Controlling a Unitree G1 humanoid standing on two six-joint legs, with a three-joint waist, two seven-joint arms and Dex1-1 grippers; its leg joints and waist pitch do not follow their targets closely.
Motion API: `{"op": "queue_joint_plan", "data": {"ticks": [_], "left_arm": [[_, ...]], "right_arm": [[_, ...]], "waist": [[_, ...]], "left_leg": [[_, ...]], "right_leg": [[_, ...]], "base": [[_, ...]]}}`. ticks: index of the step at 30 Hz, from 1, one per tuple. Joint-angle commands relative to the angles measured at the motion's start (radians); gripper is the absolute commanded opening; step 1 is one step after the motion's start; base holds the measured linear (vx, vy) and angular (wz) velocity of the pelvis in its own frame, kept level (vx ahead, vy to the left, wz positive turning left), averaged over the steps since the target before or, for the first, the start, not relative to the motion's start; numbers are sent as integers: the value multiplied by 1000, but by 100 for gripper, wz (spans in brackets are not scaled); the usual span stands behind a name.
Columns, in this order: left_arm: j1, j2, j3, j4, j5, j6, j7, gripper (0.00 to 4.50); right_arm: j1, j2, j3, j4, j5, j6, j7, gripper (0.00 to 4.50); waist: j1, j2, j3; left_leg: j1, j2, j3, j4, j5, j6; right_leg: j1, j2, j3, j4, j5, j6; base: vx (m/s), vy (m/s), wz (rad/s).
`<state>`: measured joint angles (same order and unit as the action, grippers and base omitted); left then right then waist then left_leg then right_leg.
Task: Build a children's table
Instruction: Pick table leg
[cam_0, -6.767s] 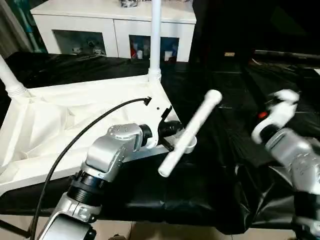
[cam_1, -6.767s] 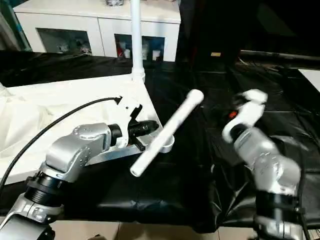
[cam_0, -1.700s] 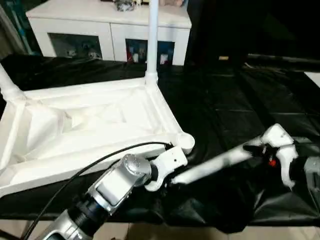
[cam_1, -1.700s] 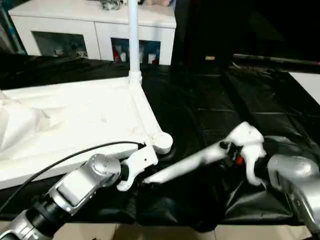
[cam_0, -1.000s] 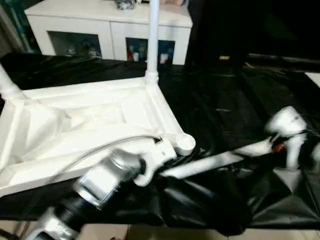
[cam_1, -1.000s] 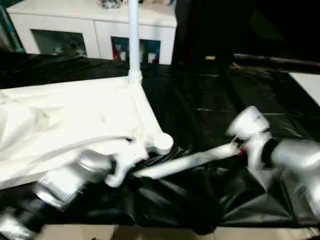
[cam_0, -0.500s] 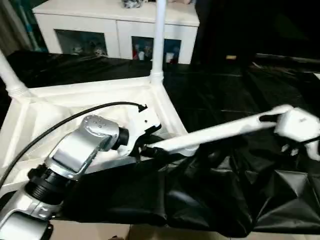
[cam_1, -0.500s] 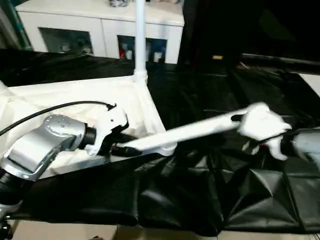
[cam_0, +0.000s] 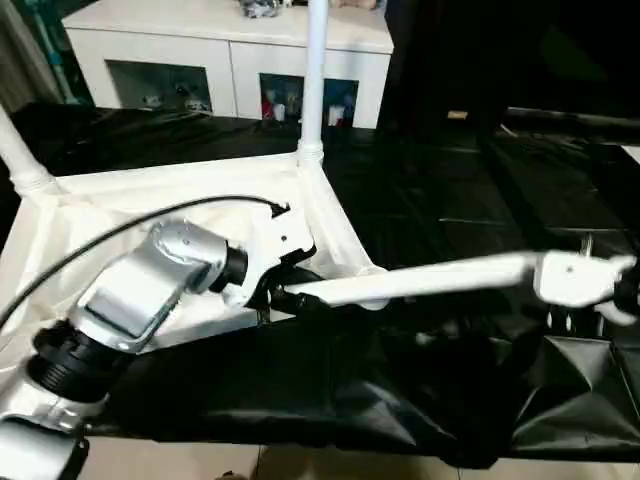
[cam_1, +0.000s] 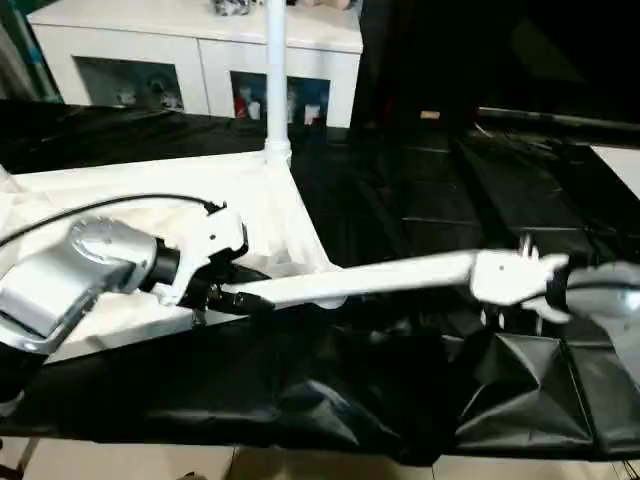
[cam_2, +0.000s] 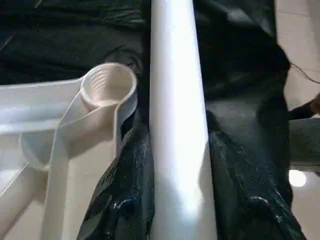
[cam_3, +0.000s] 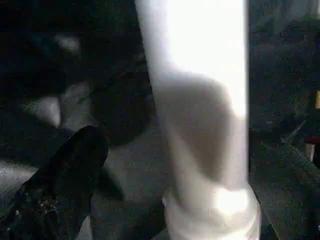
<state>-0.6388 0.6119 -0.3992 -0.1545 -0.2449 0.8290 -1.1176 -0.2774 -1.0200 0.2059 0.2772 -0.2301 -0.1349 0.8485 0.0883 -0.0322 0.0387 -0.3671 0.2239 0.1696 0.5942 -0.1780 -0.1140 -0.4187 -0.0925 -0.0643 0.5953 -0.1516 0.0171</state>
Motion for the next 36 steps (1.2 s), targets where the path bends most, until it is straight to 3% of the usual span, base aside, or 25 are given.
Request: {"op": "queue_joint_plan", "data": {"ticks": [1,7,12,17,19,22,24,25,27,28,30,33,34,36], "left_arm": [[-38,10,26,-34,-25,-6,-23,140],[-56,11,40,-44,-46,4,-35,140],[-68,24,60,-60,-78,17,-59,140],[-86,38,78,-51,-95,30,-67,140],[-92,39,82,-32,-80,19,-54,140],[-115,22,113,32,-66,0,-22,210],[-155,27,163,139,-63,-45,-6,212],[-168,31,181,170,-61,-73,-2,220],[-211,35,255,279,-66,-176,16,246],[-216,33,264,289,-72,-179,15,255],[-255,21,339,378,-113,-217,24,259],[-286,4,408,467,-151,-267,35,259],[-287,4,411,471,-153,-267,36,259],[-324,-18,490,577,-196,-295,68,259]], "right_arm": [[-28,16,7,42,-18,-33,-23,420],[-57,38,10,93,-32,-89,-44,374],[-79,66,22,142,-49,-139,-56,330],[-81,91,12,147,-3,-154,-21,285],[-79,105,-4,152,23,-157,-16,261],[-77,130,-33,158,70,-148,-6,235],[-68,141,-49,163,91,-141,-11,217],[-63,144,-52,164,95,-141,-13,208],[-43,152,-59,158,112,-135,-11,198],[-41,153,-60,156,115,-134,-10,193],[-23,159,-68,139,138,-122,-3,186],[-8,167,-81,126,160,-103,4,185],[-8,168,-81,126,161,-102,4,185],[8,176,-93,115,182,-81,2,185]], "waist": [[-3,-13,-54],[-8,-16,-52],[-7,-18,-54],[-3,-19,-53],[-2,-15,-53],[-1,-15,-53],[0,-8,-53],[0,-8,-56],[2,-1,-55],[1,-4,-54],[-1,4,-54],[-4,2,-55],[-3,3,-55],[-1,5,-55]], "left_leg": [[-1,-7,16,-64,-249,63],[-1,-8,16,-62,-261,60],[-1,-7,17,-61,-244,63],[-1,-7,17,-62,-239,67],[0,-7,17,-62,-246,66],[0,-10,18,-61,-259,63],[1,-14,18,-59,-267,60],[-1,-12,14,-61,-266,54],[3,-11,13,-62,-286,48],[3,-13,15,-62,-289,51],[1,-17,16,-58,-291,52],[3,-16,15,-59,-292,50],[5,-17,15,-58,-293,52],[7,-15,15,-59,-292,59]], "right_leg": [[55,-21,23,-64,-334,-185],[54,-21,23,-65,-371,-175],[55,-20,23,-60,-341,-186],[57,-19,24,-57,-317,-196],[56,-20,24,-57,-321,-196],[54,-18,23,-60,-333,-193],[53,-14,22,-63,-331,-193],[59,-18,21,-57,-322,-193],[57,-19,21,-60,-337,-192],[55,-17,21,-63,-334,-193],[57,-11,20,-60,-314,-194],[59,-14,18,-63,-314,-198],[57,-14,18,-62,-311,-204],[57,-15,18,-58,-286,-225]], "base": [[0,0,0],[0,0,0],[0,0,0],[0,0,0],[0,0,0],[0,0,0],[0,0,0],[0,0,0],[0,0,0],[0,0,0],[0,0,0],[0,0,0],[0,0,0],[0,0,0]]}}
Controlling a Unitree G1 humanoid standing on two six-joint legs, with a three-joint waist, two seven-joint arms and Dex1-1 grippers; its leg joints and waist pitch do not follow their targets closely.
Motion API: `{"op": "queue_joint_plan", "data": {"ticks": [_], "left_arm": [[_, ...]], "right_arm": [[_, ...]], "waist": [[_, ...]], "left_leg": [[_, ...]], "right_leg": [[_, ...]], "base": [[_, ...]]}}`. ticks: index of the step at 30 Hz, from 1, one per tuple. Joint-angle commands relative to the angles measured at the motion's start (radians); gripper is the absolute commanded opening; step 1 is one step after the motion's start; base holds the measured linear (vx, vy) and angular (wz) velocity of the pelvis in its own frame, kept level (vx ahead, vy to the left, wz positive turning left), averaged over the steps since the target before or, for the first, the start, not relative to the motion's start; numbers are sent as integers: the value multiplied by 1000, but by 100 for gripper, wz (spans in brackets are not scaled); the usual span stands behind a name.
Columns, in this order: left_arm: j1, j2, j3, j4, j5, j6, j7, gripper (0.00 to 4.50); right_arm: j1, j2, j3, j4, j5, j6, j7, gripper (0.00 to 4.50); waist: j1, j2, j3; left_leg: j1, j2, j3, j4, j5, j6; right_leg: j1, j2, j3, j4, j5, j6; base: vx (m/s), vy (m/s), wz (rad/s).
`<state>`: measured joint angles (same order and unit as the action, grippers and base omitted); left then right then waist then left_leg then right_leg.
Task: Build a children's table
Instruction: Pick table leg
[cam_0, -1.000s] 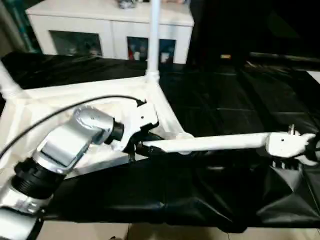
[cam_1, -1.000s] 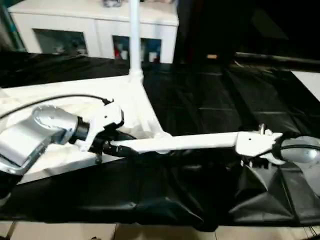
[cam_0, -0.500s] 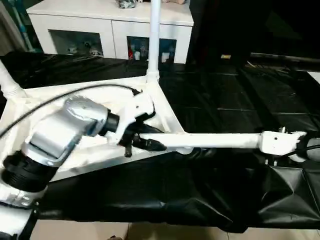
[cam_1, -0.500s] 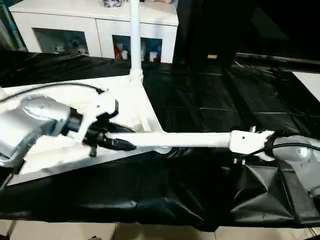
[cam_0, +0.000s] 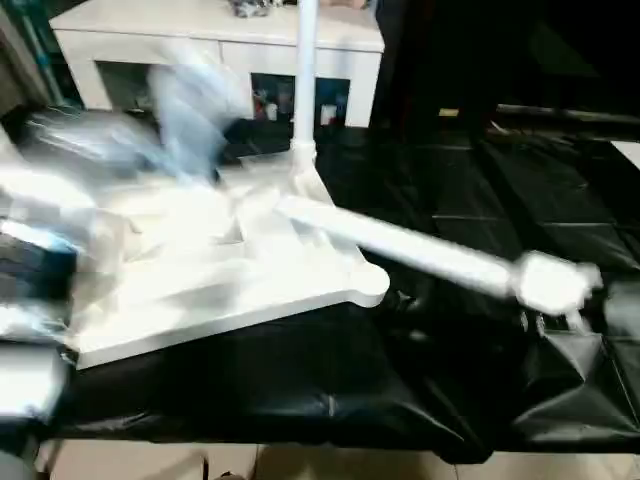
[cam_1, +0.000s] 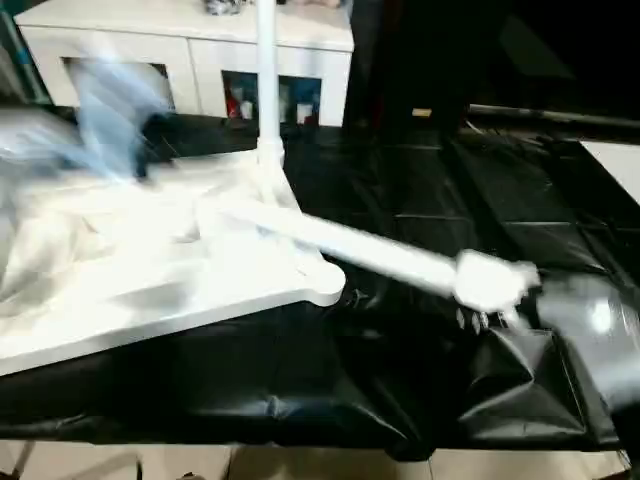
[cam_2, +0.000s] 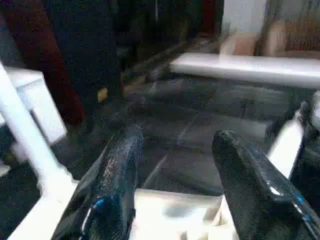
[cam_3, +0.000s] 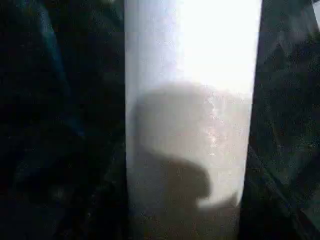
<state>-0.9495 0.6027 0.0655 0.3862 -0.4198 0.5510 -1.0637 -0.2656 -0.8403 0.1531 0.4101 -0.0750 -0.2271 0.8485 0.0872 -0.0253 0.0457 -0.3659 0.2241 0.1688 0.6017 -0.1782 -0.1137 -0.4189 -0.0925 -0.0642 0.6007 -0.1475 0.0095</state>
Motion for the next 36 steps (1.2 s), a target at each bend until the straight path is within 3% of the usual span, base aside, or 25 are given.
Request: {"op": "queue_joint_plan", "data": {"ticks": [1,4,7,8,9,10,11,13,14,15,16,17,18,19,20,21,22,23,24,29,30,32,34,35,36], "left_arm": [[-30,-18,60,89,-40,-42,50,259],[-54,-35,101,176,-52,-88,134,259],[-44,-78,107,246,33,-139,292,259],[-26,-95,97,231,42,-123,288,259],[-6,-114,86,207,42,-97,278,259],[18,-137,71,169,34,-62,270,259],[39,-157,57,135,26,-32,265,259],[86,-218,36,58,-26,32,261,259],[86,-218,36,58,-26,32,261,259],[102,-273,33,-9,-113,93,256,259],[104,-282,32,-19,-127,102,254,259],[101,-311,32,-40,-173,129,253,259],[98,-331,34,-51,-199,144,255,259],[96,-354,39,-69,-240,197,239,259],[95,-379,19,-103,-281,275,205,259],[95,-379,19,-103,-281,275,205,259],[95,-385,9,-112,-290,296,192,259],[101,-391,-2,-134,-299,320,171,259],[109,-400,-13,-167,-330,364,152,259],[101,-449,-15,-213,-438,481,165,299],[101,-457,-31,-218,-429,483,172,326],[101,-470,-45,-215,-414,483,181,335],[101,-487,-59,-205,-397,480,187,346],[102,-494,-63,-204,-393,484,189,357],[100,-509,-65,-197,-385,484,204,380]], "right_arm": [[3,7,-50,-19,43,24,-5,185],[8,37,-78,-15,71,56,-41,184],[-18,164,-170,-20,189,138,-148,184],[-26,199,-192,-47,255,187,-141,184],[-33,234,-213,-80,333,245,-130,184],[-44,273,-239,-112,429,317,-126,184],[-52,307,-262,-139,513,379,-122,184],[-59,362,-274,-180,694,513,-55,184],[-59,362,-274,-180,694,513,-55,184],[-52,380,-264,-184,795,617,54,184],[-50,382,-263,-184,810,634,73,184],[-48,386,-259,-173,848,691,141,184],[-46,392,-263,-170,870,735,180,184],[-48,399,-273,-170,906,789,209,184],[-57,405,-282,-187,971,864,245,184],[-57,405,-282,-187,971,864,245,184],[-60,405,-284,-192,992,884,256,184],[-63,403,-282,-203,1013,906,252,184],[-63,392,-275,-217,1036,932,251,184],[-61,360,-270,-246,1061,1008,295,184],[-58,356,-276,-255,1063,1029,310,184],[-56,353,-280,-261,1069,1045,322,184],[-56,348,-276,-258,1072,1051,332,184],[-56,345,-272,-255,1074,1053,334,184],[-59,340,-263,-249,1069,1054,340,184]], "waist": [[-1,0,-60],[3,-3,-63],[2,-10,-65],[2,-16,-66],[6,-11,-66],[5,-15,-67],[9,-11,-68],[14,-6,-72],[15,-8,-74],[19,-5,-74],[25,-19,-74],[28,-34,-71],[37,-22,-69],[38,-36,-66],[41,-35,-66],[43,-33,-65],[46,-34,-60],[49,-27,-60],[51,-27,-60],[62,-32,-60],[64,-38,-60],[66,-38,-60],[67,-52,-60],[70,-47,-61],[70,-59,-61]], "left_leg": [[2,-18,17,-66,-298,63],[3,-18,16,-65,-295,62],[-1,-15,12,-67,-273,55],[2,-14,14,-67,-268,61],[2,-11,13,-69,-252,64],[3,-10,13,-70,-239,72],[2,-5,11,-71,-224,78],[2,-3,13,-68,-183,90],[3,-4,14,-67,-180,93],[3,-5,15,-66,-172,88],[2,-5,16,-64,-176,97],[1,-6,21,-63,-186,102],[1,-4,18,-64,-193,91],[-1,-4,18,-66,-204,77],[-1,-6,18,-66,-205,71],[1,-6,17,-67,-206,67],[1,-5,16,-70,-225,50],[2,-5,14,-71,-230,44],[3,-5,14,-72,-233,33],[-1,-8,14,-71,-212,20],[-3,-8,13,-72,-208,21],[-4,-8,12,-72,-200,21],[-6,-7,13,-73,-189,23],[-6,-7,12,-73,-184,22],[-7,-7,14,-72,-177,22]], "right_leg": [[58,-14,17,-66,-301,-216],[59,-16,16,-67,-319,-204],[61,-20,12,-65,-328,-183],[61,-19,13,-66,-322,-187],[59,-22,15,-62,-299,-201],[64,-22,17,-58,-266,-217],[60,-24,18,-52,-230,-236],[61,-25,20,-43,-135,-277],[65,-25,20,-41,-119,-284],[62,-26,21,-42,-113,-285],[70,-30,21,-37,-112,-302],[66,-29,21,-43,-131,-304],[63,-33,21,-44,-163,-298],[63,-31,19,-49,-199,-277],[65,-32,19,-47,-217,-269],[65,-33,19,-50,-235,-263],[60,-35,19,-60,-306,-227],[59,-37,19,-63,-330,-213],[59,-38,20,-67,-358,-192],[61,-36,20,-66,-345,-187],[62,-35,19,-68,-355,-177],[62,-35,19,-69,-364,-158],[62,-36,19,-72,-370,-143],[62,-37,19,-69,-371,-143],[61,-37,19,-71,-369,-140]], "base": [[0,0,0],[0,0,0],[0,0,0],[0,0,0],[0,0,0],[0,0,0],[0,0,0],[0,0,0],[0,0,0],[0,0,0],[0,0,0],[0,0,0],[0,0,0],[0,0,0],[0,0,0],[0,0,0],[0,0,0],[0,0,0],[0,0,0],[0,0,0],[0,0,0],[0,0,0],[0,0,0],[0,0,0],[0,0,0]]}}
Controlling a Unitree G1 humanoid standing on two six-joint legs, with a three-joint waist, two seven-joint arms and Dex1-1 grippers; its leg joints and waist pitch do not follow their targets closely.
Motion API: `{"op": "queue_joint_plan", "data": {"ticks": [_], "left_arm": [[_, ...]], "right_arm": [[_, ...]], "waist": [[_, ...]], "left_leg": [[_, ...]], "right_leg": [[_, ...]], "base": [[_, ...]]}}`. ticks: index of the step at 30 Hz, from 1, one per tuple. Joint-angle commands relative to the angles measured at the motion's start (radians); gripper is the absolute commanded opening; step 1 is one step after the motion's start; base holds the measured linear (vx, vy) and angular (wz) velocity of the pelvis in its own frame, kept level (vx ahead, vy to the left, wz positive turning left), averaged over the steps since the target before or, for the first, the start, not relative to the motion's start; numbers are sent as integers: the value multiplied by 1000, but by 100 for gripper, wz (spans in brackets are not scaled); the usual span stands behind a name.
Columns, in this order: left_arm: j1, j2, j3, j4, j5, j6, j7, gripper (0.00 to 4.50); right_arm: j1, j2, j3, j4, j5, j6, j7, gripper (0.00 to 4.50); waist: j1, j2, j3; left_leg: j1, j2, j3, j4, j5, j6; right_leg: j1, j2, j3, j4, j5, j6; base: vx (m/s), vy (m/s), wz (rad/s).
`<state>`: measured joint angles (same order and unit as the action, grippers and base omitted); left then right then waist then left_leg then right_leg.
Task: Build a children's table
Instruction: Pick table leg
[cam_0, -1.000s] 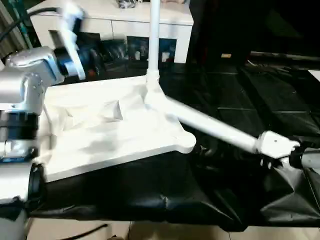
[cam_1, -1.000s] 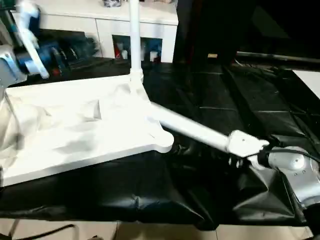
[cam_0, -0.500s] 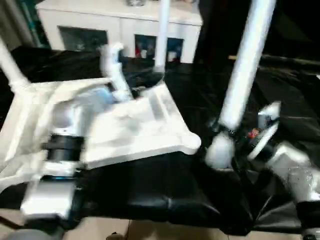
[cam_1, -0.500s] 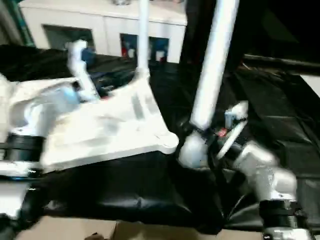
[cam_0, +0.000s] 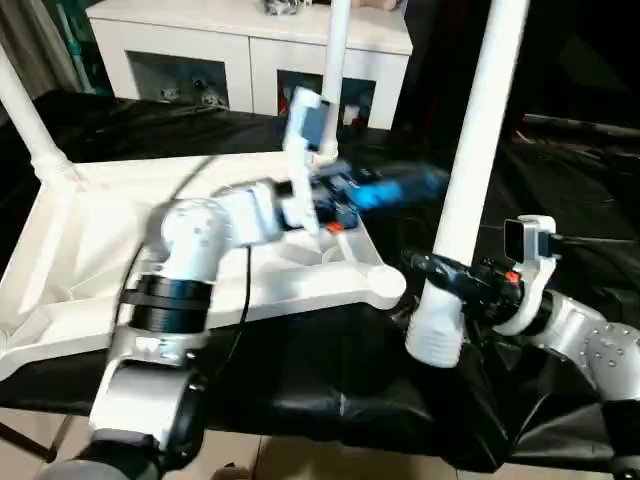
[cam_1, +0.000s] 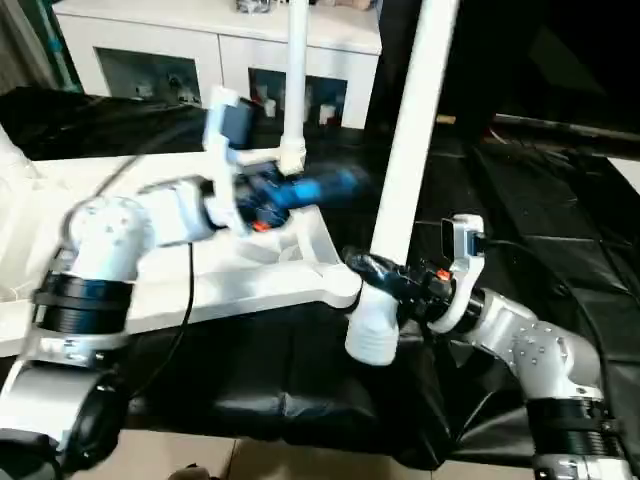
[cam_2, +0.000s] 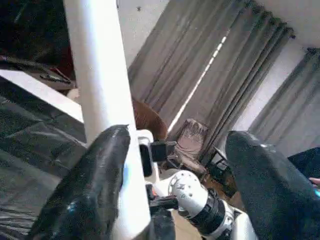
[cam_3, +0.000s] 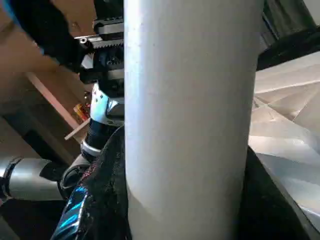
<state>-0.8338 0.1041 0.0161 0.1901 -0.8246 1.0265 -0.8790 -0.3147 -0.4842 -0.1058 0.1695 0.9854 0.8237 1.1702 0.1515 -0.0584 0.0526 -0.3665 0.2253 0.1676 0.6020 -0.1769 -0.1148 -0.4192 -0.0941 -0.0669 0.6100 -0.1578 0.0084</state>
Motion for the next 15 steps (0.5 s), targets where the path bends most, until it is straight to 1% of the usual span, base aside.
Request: {"op": "queue_joint_plan", "data": {"ticks": [1,2,4,5,6,7,8,9,10,11,12,13,14,15], "left_arm": [[-20,-24,-20,8,27,7,44,385],[-23,-32,-28,16,43,-2,68,385],[-26,-47,-44,29,82,-33,114,415],[-26,-47,-44,29,82,-33,114,423],[-26,-63,-55,34,122,-71,163,427],[-26,-65,-56,33,126,-74,167,434],[-25,-69,-59,30,134,-83,177,443],[-22,-83,-53,22,141,-100,198,448],[-20,-95,-47,13,154,-126,224,450],[-20,-105,-41,10,171,-151,252,450],[-20,-116,-33,7,181,-163,278,450],[-20,-116,-33,7,181,-164,279,450],[-19,-125,-26,5,177,-162,289,450],[-16,-139,-19,1,176,-163,314,450]], "right_arm": [[-14,-21,10,-5,-4,-1,24,184],[-20,-19,23,-1,-26,-16,20,184],[-33,-10,42,1,-74,-47,0,184],[-33,-10,42,1,-74,-47,0,184],[-54,13,80,-7,-181,-131,-65,184],[-56,15,84,-8,-192,-139,-72,184],[-60,21,94,-12,-220,-161,-89,184],[-73,33,113,-16,-271,-193,-141,184],[-87,50,122,-17,-310,-218,-202,184],[-104,68,129,-15,-348,-243,-264,184],[-120,87,133,-15,-376,-258,-322,184],[-121,87,133,-15,-377,-258,-323,184],[-127,94,141,-20,-403,-276,-352,184],[-133,105,151,-27,-439,-292,-393,184]], "waist": [[8,-24,-68],[10,-21,-68],[10,-23,-68],[11,-24,-68],[12,-23,-68],[13,-15,-69],[7,-20,-68],[9,-17,-68],[6,-13,-67],[6,-12,-68],[3,-9,-68],[3,-7,-68],[2,-2,-70],[1,-3,-70]], "left_leg": [[-7,-8,13,-72,-173,21],[-7,-7,13,-72,-169,21],[-6,-6,12,-73,-171,13],[-6,-7,13,-73,-172,12],[-5,-9,13,-73,-170,13],[-8,-4,9,-74,-170,3],[-8,-8,10,-75,-170,-8],[-3,-7,12,-74,-174,-9],[-5,-8,10,-75,-175,-14],[-4,-8,9,-76,-172,-19],[-2,-8,10,-76,-180,-21],[-2,-8,9,-77,-184,-23],[-1,-9,9,-77,-188,-23],[2,-8,11,-76,-192,-19]], "right_leg": [[63,-36,22,-76,-352,-140],[61,-36,22,-77,-339,-139],[61,-35,22,-77,-325,-134],[62,-35,22,-78,-328,-131],[62,-34,22,-78,-329,-128],[60,-38,24,-76,-326,-123],[61,-36,21,-79,-335,-113],[59,-37,24,-79,-336,-114],[59,-35,24,-80,-333,-115],[60,-36,23,-78,-328,-116],[58,-34,23,-78,-317,-119],[59,-33,23,-76,-313,-121],[61,-31,24,-74,-294,-126],[58,-30,24,-75,-276,-133]], "base": [[0,0,0],[0,0,0],[0,0,0],[0,0,0],[0,0,0],[0,0,0],[0,0,0],[0,0,0],[0,0,0],[0,0,0],[0,0,0],[0,0,0],[0,0,0],[0,0,0]]}}
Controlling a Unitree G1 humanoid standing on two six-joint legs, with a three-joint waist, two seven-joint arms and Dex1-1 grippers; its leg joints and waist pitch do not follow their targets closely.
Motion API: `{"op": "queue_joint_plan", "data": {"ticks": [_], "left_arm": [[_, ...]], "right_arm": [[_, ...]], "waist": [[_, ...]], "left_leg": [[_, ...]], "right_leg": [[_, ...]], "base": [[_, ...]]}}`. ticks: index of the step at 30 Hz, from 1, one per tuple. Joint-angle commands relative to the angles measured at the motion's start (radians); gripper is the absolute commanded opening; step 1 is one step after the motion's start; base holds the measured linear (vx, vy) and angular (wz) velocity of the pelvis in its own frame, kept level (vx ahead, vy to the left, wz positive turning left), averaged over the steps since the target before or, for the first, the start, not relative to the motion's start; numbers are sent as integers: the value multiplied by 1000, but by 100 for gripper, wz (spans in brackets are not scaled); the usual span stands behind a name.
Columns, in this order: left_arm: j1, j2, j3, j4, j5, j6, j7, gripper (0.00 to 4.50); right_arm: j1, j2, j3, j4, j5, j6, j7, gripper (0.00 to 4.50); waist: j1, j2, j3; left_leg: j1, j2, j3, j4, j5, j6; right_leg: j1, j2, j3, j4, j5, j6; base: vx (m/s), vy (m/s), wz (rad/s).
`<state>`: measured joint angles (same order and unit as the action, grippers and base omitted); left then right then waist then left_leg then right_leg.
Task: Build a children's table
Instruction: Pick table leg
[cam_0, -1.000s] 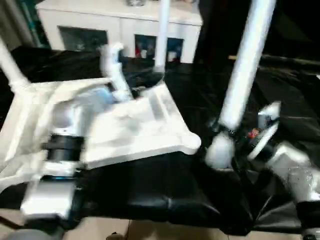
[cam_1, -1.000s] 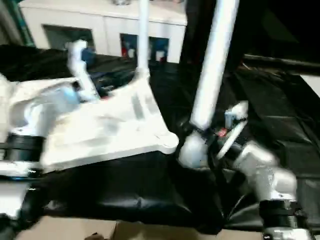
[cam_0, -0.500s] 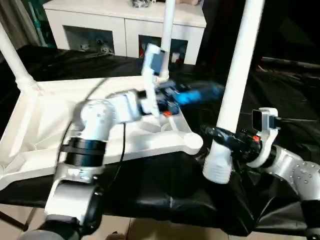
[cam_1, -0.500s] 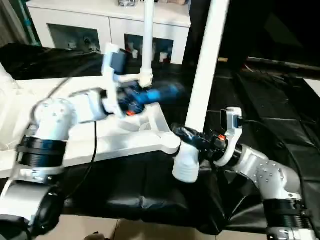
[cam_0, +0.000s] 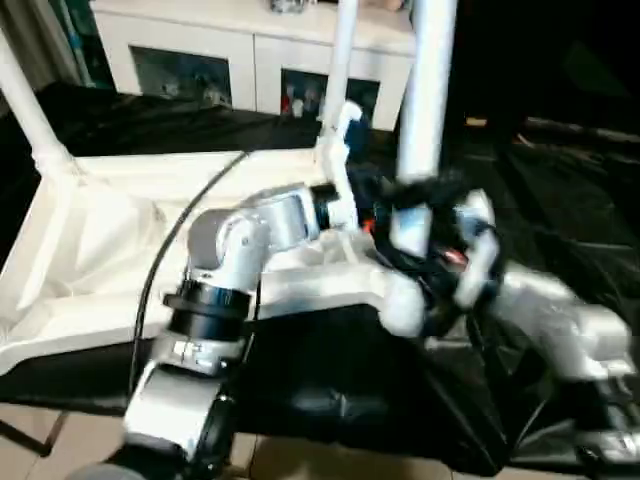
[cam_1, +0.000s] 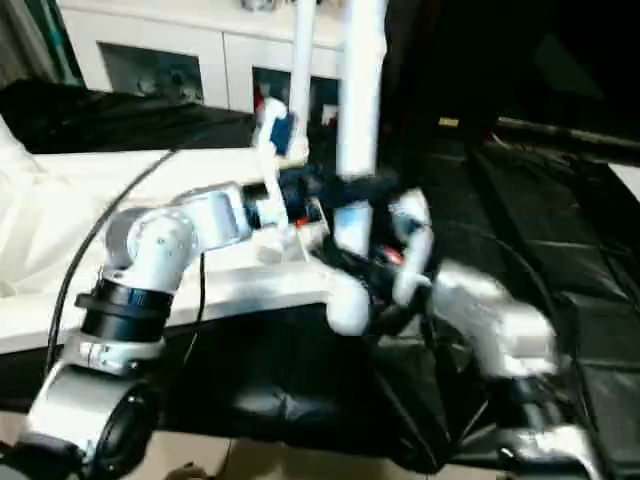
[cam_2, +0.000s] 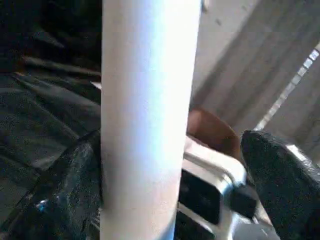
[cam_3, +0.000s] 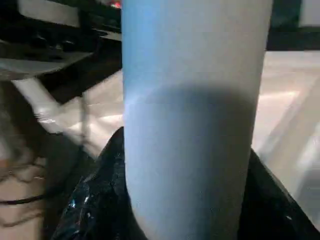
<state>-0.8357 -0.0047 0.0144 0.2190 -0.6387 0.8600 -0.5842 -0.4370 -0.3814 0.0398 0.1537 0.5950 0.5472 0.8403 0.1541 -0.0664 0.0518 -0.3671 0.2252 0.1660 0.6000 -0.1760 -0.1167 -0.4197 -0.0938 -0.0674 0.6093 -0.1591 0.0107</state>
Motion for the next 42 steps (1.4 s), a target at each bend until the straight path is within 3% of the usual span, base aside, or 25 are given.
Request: {"op": "queue_joint_plan", "data": {"ticks": [1,4,7,11,13,17,20,21,22,27,28,30,33,34,38,40,42], "left_arm": [[-12,-39,-14,-31,-5,1,39,433],[-17,-95,30,16,41,-71,172,413],[-15,-118,50,43,47,-116,197,387],[-15,-129,57,72,77,-159,237,361],[-17,-136,63,84,92,-172,260,344],[-21,-143,76,95,104,-172,294,317],[-21,-142,78,105,108,-188,306,300],[-18,-135,76,105,115,-198,304,294],[-17,-130,77,107,116,-200,301,285],[-23,-112,85,122,102,-191,270,239],[-23,-112,86,122,100,-189,267,227],[-30,-107,94,128,86,-181,253,217],[-37,-98,100,125,70,-167,231,202],[-42,-85,102,120,51,-145,200,196],[-51,-55,97,108,10,-97,120,193],[-59,-16,81,76,-43,-28,12,187],[-71,17,73,62,-86,27,-64,186]], "right_arm": [[-14,9,11,-16,-67,-20,-87,184],[-22,40,40,-56,-159,-42,-180,184],[-26,72,33,-76,-149,-27,-218,184],[-28,88,56,-76,-174,-39,-244,184],[-31,99,56,-66,-183,-45,-260,184],[-40,115,50,-67,-199,-49,-274,184],[-45,131,40,-67,-190,-47,-276,184],[-46,137,38,-74,-181,-45,-274,184],[-46,138,40,-77,-182,-45,-274,184],[-53,142,29,-92,-169,-13,-282,184],[-52,141,28,-93,-168,-12,-281,184],[-53,135,18,-97,-164,-5,-265,184],[-50,124,13,-101,-156,-7,-237,184],[-49,115,6,-107,-135,8,-215,254],[-51,104,-8,-112,-97,43,-183,259],[-48,78,-7,-123,-59,72,-119,296],[-45,50,-3,-134,-26,95,-52,306]], "waist": [[-5,6,-70],[-9,2,-71],[-15,-5,-70],[-22,0,-68],[-21,-3,-69],[-22,0,-68],[-22,4,-67],[-22,11,-68],[-24,8,-67],[-27,14,-69],[-27,19,-69],[-29,16,-68],[-33,22,-68],[-35,21,-68],[-40,21,-67],[-40,16,-66],[-36,21,-67]], "left_leg": [[5,-7,13,-73,-188,-17],[2,-7,13,-72,-166,-14],[-1,-12,14,-74,-184,1],[-2,-10,13,-76,-199,0],[-2,-11,13,-76,-193,-1],[-1,-9,12,-76,-189,0],[0,-10,12,-78,-206,-2],[2,-9,11,-78,-209,-6],[2,-9,13,-78,-212,-4],[2,-10,12,-77,-190,-5],[2,-10,12,-77,-189,-6],[1,-11,13,-76,-196,-3],[1,-10,11,-77,-196,-3],[1,-11,12,-76,-197,-2],[-1,-12,12,-76,-192,10],[0,-10,13,-76,-184,17],[4,-12,14,-74,-186,19]], "right_leg": [[57,-27,27,-71,-233,-149],[62,-25,28,-63,-167,-170],[66,-26,27,-71,-229,-143],[63,-26,27,-76,-252,-116],[63,-26,28,-74,-243,-116],[62,-26,29,-70,-213,-128],[61,-26,29,-74,-232,-127],[60,-28,30,-73,-228,-128],[60,-26,30,-75,-225,-128],[64,-24,31,-67,-168,-148],[64,-24,31,-67,-165,-151],[66,-24,30,-69,-175,-154],[66,-25,30,-68,-177,-158],[67,-25,30,-68,-174,-161],[68,-25,29,-66,-172,-178],[67,-26,29,-66,-173,-186],[68,-26,29,-62,-176,-198]], "base": [[0,0,0],[0,0,0],[0,0,0],[0,0,0],[0,0,0],[0,0,0],[0,0,0],[0,0,0],[0,0,0],[0,0,0],[0,0,0],[0,0,0],[0,0,0],[0,0,0],[0,0,0],[0,0,0],[0,0,0]]}}
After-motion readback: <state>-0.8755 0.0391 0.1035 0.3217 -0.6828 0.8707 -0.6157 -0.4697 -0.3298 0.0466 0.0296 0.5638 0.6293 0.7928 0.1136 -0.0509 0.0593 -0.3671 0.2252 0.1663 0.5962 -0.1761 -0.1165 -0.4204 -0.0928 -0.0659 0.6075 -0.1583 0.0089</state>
